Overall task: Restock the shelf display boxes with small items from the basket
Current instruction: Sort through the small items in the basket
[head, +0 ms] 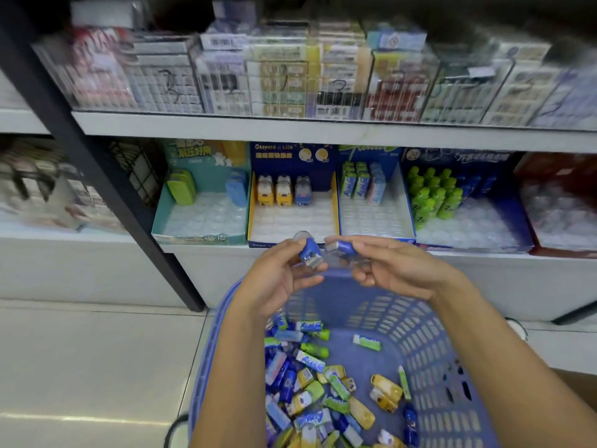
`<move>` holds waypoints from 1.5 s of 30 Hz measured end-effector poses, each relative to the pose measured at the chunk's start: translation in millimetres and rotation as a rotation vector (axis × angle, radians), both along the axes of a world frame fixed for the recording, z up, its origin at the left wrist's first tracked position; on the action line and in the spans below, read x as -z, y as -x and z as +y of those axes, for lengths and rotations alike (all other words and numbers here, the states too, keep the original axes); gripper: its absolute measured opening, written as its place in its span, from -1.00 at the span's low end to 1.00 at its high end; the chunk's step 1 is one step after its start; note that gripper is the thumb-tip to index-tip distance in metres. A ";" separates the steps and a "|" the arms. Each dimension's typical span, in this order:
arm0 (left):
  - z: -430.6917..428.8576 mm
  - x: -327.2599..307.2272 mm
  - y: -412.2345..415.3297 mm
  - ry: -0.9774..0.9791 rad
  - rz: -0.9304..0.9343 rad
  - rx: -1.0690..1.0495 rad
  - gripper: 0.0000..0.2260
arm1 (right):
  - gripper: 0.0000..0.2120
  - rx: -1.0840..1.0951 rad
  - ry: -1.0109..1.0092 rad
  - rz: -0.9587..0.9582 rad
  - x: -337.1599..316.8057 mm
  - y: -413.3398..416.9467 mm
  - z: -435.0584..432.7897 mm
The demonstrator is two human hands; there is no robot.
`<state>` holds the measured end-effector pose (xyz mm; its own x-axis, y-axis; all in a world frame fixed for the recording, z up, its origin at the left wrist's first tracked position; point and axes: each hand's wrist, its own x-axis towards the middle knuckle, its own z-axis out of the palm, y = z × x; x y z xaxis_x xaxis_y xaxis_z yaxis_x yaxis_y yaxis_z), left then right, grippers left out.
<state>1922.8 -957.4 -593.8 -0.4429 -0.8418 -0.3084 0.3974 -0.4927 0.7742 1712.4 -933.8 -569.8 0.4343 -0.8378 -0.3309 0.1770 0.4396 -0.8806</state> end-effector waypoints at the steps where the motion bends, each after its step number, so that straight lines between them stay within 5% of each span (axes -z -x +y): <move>1: -0.3 -3.6 -1.1 0.010 0.002 -0.030 -0.87 | -0.65 0.004 0.076 0.038 -9.0 -3.0 -3.7; 7: -3.5 -5.5 -4.3 0.083 -0.131 -0.184 -0.88 | -0.74 0.470 0.627 0.687 -46.0 -21.7 -52.7; 12: -5.3 7.2 -2.2 0.071 -0.267 -0.208 -0.92 | -0.71 0.319 0.839 1.262 -42.3 -32.3 -106.9; 17: -12.5 14.7 2.4 0.108 -0.415 -0.213 -0.89 | -0.73 0.189 0.872 1.438 -22.5 -35.0 -130.1; 31: -13.7 12.8 -1.0 0.071 -0.384 -0.199 -0.85 | -0.79 0.079 0.806 1.633 -26.9 -38.7 -147.5; 38: -3.9 -1.2 1.3 0.181 -0.426 -0.227 -0.72 | -0.79 0.051 0.643 1.542 -47.8 -53.2 -135.9; 43: -5.9 -8.7 3.2 0.340 -0.428 -0.360 -0.76 | -0.97 0.031 0.637 0.908 -43.7 -57.8 -70.6; 45: -6.6 -9.0 5.0 0.424 -0.429 -0.355 -0.74 | -0.92 0.015 0.617 0.812 -43.4 -52.9 -60.0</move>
<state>1917.8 -964.0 -584.8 -0.0310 -0.9995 -0.0070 0.0945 -0.0099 0.9955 1765.3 -993.7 -526.3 0.2587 -0.9655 -0.0296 -0.5728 -0.1286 -0.8095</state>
